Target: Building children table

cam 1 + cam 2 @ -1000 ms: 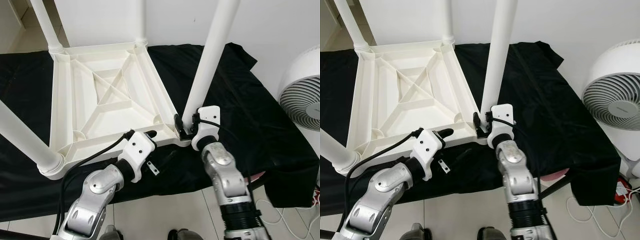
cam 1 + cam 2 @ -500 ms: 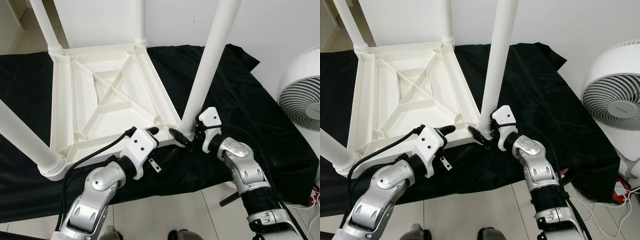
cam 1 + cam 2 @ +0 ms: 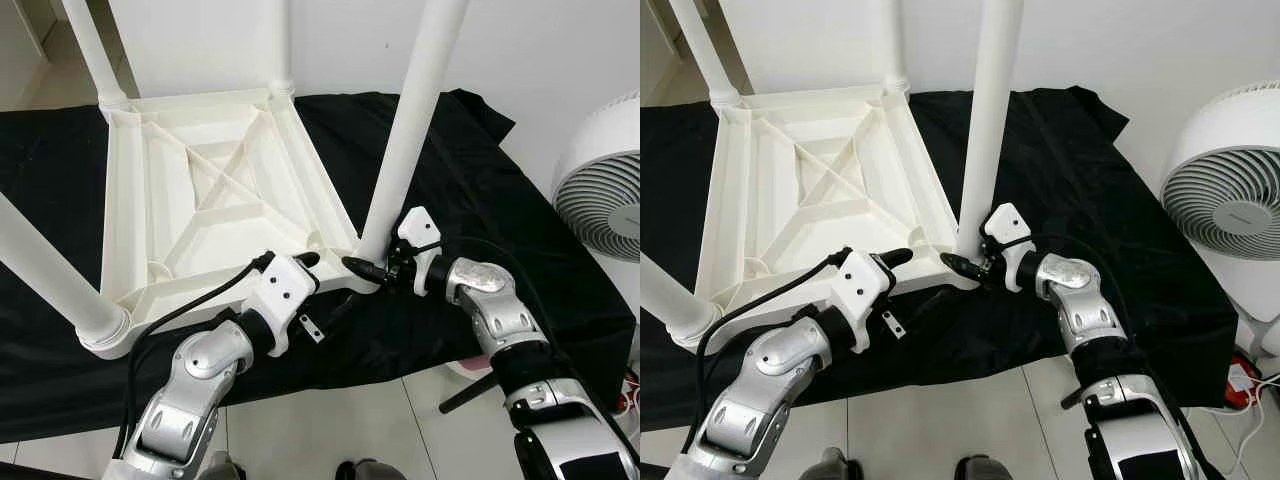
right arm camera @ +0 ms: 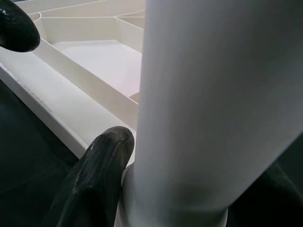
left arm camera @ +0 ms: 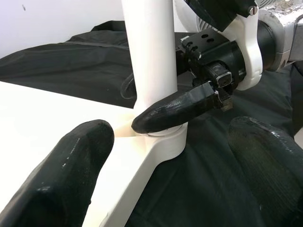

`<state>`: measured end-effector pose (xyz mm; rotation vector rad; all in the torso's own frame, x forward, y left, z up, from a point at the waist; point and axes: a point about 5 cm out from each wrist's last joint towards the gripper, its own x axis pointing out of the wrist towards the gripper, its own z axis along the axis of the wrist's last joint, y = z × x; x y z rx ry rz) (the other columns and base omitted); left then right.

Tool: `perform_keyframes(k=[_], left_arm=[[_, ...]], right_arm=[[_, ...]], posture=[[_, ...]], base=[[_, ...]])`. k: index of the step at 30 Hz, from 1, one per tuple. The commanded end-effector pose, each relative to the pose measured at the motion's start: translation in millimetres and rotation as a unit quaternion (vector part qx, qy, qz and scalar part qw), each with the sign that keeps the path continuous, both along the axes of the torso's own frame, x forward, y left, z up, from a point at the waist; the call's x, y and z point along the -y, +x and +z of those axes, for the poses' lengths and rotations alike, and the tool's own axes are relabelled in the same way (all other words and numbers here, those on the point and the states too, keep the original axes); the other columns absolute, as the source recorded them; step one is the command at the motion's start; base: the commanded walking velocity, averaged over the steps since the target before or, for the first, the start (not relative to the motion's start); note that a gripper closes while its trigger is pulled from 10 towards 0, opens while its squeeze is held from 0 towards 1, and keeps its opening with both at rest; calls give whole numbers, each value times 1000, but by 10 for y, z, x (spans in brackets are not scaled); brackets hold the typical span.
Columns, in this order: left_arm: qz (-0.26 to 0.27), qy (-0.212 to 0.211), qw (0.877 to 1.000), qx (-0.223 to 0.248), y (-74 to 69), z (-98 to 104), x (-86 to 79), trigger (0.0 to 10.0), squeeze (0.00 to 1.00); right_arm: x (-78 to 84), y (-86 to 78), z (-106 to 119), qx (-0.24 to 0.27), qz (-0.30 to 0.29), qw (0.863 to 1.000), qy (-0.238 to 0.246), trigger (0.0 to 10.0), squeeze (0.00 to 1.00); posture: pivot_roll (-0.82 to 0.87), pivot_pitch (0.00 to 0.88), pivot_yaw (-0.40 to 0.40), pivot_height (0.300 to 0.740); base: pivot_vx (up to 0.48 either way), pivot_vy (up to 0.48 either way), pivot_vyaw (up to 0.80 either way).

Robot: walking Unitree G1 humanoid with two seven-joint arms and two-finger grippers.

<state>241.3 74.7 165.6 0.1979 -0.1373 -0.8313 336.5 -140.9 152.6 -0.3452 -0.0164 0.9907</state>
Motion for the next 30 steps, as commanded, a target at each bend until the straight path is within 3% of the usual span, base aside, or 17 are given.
perform_keyframes(k=[1, 2, 3, 7, 15, 19, 21, 25, 27, 30], left_arm=[[17, 0, 1000, -2, 11, -32, 19, 10000, 0], [17, 0, 1000, -2, 8, -32, 24, 10000, 0], [17, -1, 1000, -3, 5, -33, 27, 10000, 0], [17, -3, 1000, -4, 1, -35, 30, 10000, 0], [17, -2, 1000, -7, -7, -37, 18, 10000, 0], [15, -3, 1000, -9, -18, -47, 27, 10000, 0], [12, -3, 1000, -10, -21, -51, 43, 10000, 0], [11, -3, 1000, -10, -18, -49, 45, 10000, 0], [11, -4, 1000, -8, 0, -34, 49, 10000, 0], [11, -5, 1000, -7, 7, -28, 52, 10000, 0]], right_arm=[[57, -33, -105, -24, 5, 1000, -11, 392, 0], [67, -44, -115, -29, 3, 1000, -6, 392, 0], [68, -57, -121, -31, -3, 1000, 3, 10000, 0], [65, -68, -129, -31, -11, 999, 15, 10000, 0], [-12, -81, -128, -18, -139, 987, 77, 10000, 0], [-84, -127, -121, -18, -162, 981, 101, 10000, 0], [-170, -166, -124, -25, -204, 971, 120, 10000, 0], [-187, -171, -125, -26, -218, 968, 124, 10000, 0], [-245, -200, -126, -31, -266, 954, 139, 10000, 0], [-287, -228, -130, -35, -292, 945, 146, 10000, 0]], posture=[[-42, 78, -14, 740], [-42, 78, -14, 740], [-42, 80, -13, 740], [-44, 85, -12, 740], [-50, 94, -7, 740], [-56, 94, -2, 740], [-59, 94, -1, 740], [-59, 94, -1, 740], [-59, 94, -1, 740], [-59, 94, -1, 740]], base=[[0, 0, 0], [0, 0, 0], [0, 0, 0], [0, 0, 0], [0, 0, 0], [0, 0, 0], [0, 0, 0], [0, 0, 0], [0, 0, 0], [0, 0, 0]])
